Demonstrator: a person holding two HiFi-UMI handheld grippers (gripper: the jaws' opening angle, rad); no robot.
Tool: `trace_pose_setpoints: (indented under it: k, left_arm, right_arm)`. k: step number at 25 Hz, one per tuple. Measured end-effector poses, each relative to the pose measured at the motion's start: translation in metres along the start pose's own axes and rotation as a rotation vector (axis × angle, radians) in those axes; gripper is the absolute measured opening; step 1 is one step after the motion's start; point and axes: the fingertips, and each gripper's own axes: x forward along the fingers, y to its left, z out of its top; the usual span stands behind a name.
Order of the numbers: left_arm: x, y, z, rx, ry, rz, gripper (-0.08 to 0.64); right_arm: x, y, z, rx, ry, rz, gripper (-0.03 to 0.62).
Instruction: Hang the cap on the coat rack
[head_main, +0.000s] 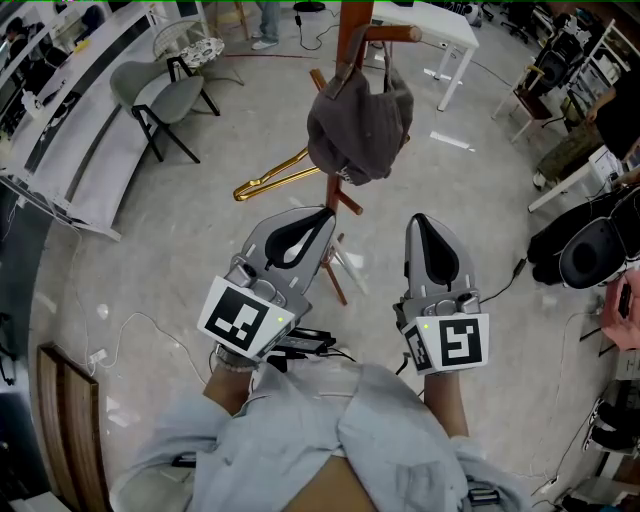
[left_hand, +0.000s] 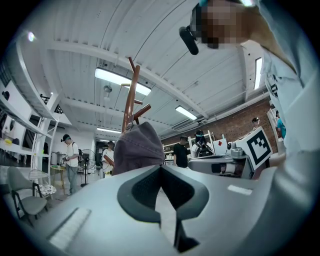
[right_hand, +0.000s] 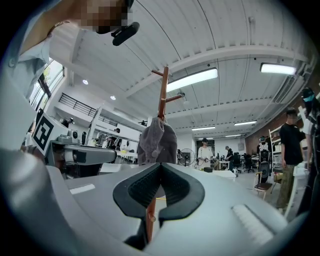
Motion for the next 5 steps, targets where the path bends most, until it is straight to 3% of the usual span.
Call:
trace_pose_setpoints:
  k: [5]
  left_arm:
    - [-0.0007,0.0029,-0.0005,-0.005,-0.004,0.003,0.003]
  right_arm:
    - [0.0019,0.0006,-0.0008,-0.003,0.001,-0.006,0.006]
